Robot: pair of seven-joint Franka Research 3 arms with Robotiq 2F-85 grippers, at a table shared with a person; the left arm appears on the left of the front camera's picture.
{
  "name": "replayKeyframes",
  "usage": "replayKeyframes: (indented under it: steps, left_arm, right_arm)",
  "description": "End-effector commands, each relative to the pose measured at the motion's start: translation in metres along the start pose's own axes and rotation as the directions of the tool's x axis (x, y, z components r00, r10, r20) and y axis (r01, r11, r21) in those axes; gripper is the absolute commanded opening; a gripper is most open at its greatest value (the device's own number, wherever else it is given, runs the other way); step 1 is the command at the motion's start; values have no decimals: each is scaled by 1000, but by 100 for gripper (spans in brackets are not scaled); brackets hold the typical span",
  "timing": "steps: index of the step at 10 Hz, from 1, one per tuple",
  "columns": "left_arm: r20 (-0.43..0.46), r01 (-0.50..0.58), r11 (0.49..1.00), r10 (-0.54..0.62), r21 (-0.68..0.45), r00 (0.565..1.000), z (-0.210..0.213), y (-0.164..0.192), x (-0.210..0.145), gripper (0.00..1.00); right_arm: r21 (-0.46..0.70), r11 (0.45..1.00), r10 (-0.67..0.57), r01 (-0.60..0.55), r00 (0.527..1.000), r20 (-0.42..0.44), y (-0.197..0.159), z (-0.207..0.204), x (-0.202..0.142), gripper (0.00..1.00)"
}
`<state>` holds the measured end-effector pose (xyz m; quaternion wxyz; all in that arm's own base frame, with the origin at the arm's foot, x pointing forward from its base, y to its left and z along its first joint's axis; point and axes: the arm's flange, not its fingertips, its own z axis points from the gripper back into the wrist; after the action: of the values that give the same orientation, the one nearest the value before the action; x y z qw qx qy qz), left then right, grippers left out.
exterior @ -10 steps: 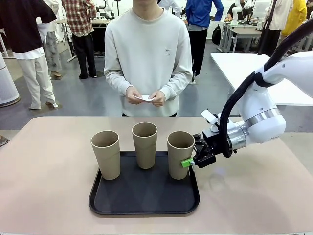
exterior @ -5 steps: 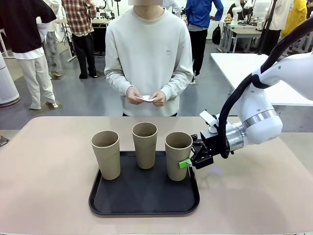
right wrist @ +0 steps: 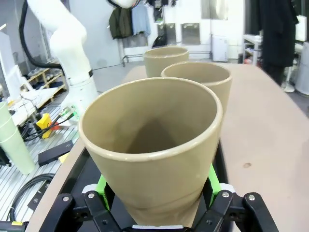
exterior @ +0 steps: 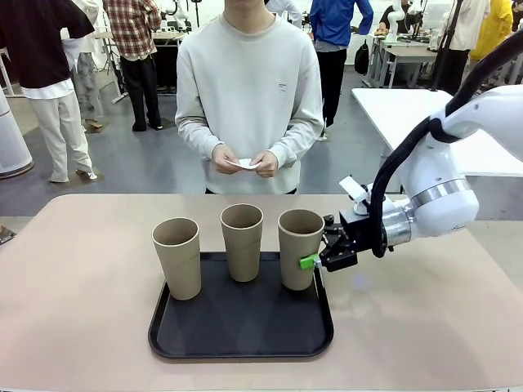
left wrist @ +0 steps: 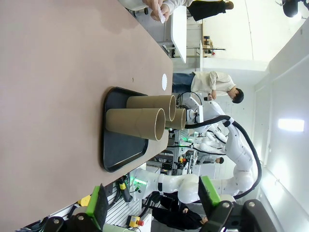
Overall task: Place coasters on the table and set cups on them.
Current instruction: Pick up one Reusable plastic cup and place it on a coaster set by the human.
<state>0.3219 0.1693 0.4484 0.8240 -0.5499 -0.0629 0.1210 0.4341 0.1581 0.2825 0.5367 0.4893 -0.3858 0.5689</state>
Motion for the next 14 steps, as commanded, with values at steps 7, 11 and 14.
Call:
replayKeyframes:
  steps: [7, 11, 14]
  left_arm:
    - [5, 4, 1000, -4, -20, 1000, 2, -1, 0, 100]
    - [5, 4, 1000, -4, -20, 1000, 2, -1, 0, 100]
    - [5, 4, 1000, -4, -20, 1000, 2, -1, 0, 100]
  right_arm:
    - [-401, 916, -45, 23, 998, -45, 26, 83, 113, 69]
    - [-325, 946, -5, -8, 999, -39, 30, 91, 118, 87]
    - [-247, 967, -58, 64, 998, 30, 4, 175, 130, 87]
